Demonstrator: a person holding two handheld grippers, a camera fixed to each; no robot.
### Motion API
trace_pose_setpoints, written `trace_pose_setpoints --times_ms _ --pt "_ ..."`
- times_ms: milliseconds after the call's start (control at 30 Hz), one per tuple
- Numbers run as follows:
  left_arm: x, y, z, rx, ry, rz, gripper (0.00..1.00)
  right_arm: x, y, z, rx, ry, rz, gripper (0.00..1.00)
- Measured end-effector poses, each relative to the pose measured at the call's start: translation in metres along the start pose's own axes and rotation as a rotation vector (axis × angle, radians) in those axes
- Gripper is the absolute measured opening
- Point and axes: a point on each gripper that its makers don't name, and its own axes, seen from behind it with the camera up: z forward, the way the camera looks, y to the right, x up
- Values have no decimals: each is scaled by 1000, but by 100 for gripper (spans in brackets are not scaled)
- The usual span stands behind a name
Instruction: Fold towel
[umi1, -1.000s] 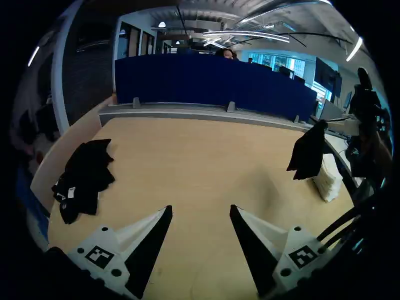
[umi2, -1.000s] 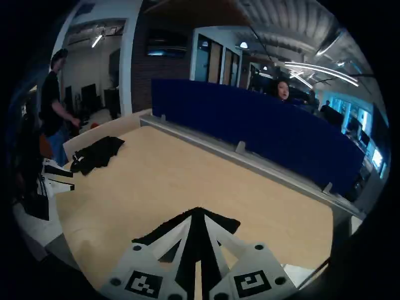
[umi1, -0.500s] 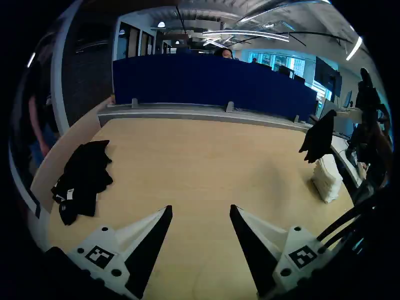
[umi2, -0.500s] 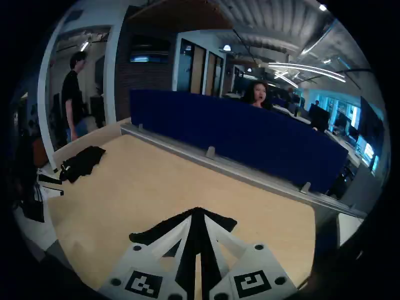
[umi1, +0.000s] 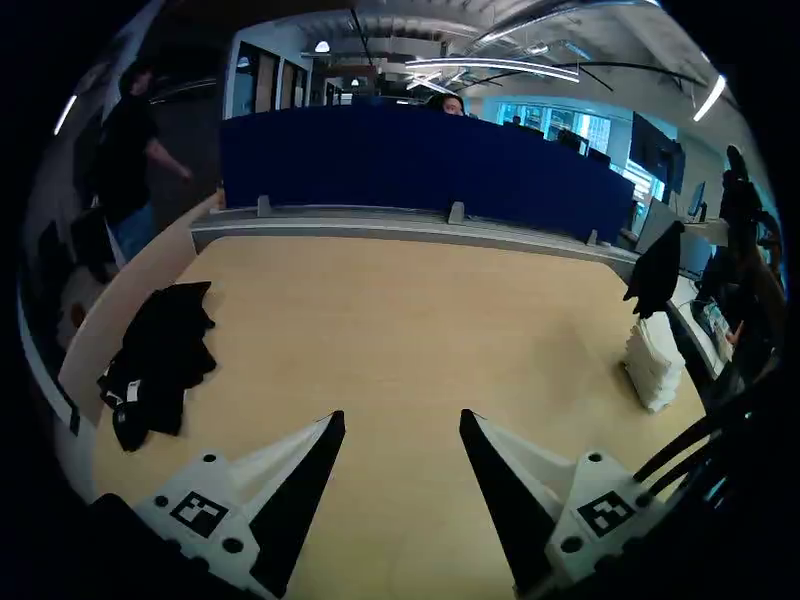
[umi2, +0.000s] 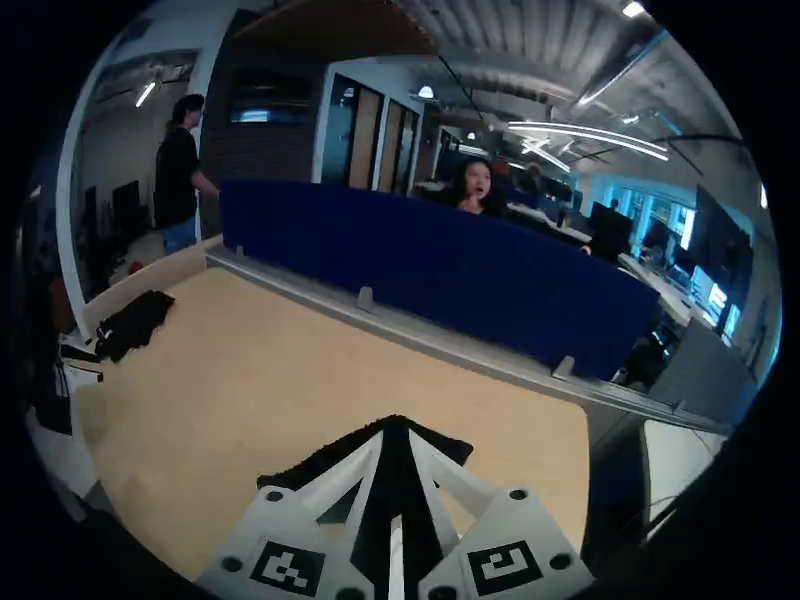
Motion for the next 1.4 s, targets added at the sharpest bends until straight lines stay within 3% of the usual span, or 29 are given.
trace_pose_setpoints --times_ms 400,1067,1400 --pt "5 17 7 -8 -6 14 85 -12 27 4 -19 -12 20 3" --pt "2 29 4 -4 -10 23 85 -21 35 16 -13 -16 35 3" --pt "5 37 5 -9 -9 32 85 -46 44 0 -33 -37 57 3"
